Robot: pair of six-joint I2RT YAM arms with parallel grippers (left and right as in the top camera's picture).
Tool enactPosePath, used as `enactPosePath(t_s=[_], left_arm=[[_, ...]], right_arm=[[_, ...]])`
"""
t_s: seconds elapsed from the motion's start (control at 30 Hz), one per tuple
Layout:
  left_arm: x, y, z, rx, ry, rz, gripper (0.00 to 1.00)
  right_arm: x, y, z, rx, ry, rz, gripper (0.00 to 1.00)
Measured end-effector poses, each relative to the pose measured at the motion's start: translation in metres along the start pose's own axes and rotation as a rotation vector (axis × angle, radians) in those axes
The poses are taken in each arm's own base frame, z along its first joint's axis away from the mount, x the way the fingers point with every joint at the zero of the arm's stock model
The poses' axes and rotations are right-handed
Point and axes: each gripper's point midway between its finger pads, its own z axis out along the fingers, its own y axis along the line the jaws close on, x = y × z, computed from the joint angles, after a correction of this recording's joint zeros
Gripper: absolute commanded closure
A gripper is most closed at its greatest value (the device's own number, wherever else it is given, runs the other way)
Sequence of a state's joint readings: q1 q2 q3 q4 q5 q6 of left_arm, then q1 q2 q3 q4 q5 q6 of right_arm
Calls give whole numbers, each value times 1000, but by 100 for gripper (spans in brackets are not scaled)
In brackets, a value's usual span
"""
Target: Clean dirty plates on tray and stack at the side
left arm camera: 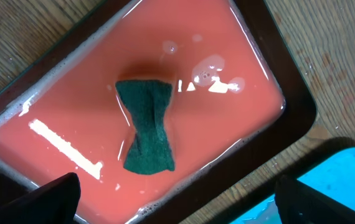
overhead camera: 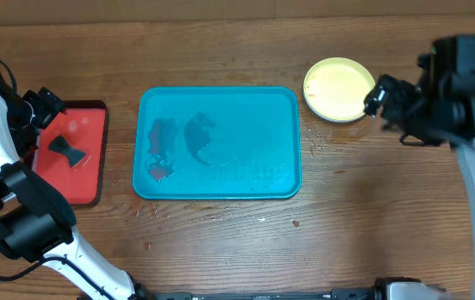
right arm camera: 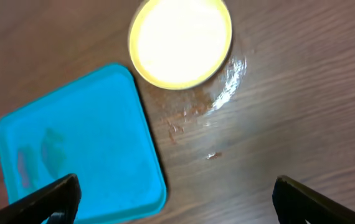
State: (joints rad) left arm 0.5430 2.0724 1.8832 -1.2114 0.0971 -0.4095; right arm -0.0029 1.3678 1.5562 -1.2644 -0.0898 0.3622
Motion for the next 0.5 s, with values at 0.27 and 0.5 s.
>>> enactPosePath(t_s=[0.27, 0.5], left_arm=[[0, 0, 0, 0, 1, 0, 0], [0, 0, 0, 0, -1, 0, 0]], right_arm=[[38, -19, 8, -81, -177, -18, 0], [75, -38, 31, -162, -351, -38, 0]])
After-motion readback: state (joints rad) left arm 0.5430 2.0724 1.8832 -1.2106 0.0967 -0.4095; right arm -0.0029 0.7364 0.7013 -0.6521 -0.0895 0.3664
